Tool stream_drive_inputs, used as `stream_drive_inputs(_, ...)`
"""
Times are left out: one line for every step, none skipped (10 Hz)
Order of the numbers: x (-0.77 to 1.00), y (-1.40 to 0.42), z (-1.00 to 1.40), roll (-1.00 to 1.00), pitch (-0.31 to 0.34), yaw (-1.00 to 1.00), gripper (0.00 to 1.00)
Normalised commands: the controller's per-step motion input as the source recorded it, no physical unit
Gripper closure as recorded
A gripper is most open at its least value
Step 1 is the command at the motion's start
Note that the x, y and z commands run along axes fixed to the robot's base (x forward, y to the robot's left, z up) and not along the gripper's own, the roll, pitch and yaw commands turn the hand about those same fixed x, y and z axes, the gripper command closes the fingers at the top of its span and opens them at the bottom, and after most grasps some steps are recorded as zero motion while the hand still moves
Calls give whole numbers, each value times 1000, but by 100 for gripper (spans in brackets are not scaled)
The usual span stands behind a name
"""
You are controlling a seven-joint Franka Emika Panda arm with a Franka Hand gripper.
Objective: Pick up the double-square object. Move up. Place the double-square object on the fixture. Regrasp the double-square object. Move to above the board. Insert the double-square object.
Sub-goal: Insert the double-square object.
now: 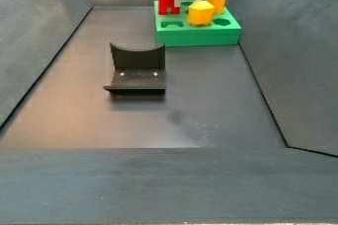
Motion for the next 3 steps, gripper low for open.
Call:
stream_drive_inputs(0,-9,0,16,0,0,100)
stream_drive_inputs(-37,23,-37,86,10,-29,100)
stream_drive_inputs(-9,0,0,59,0,-31,100)
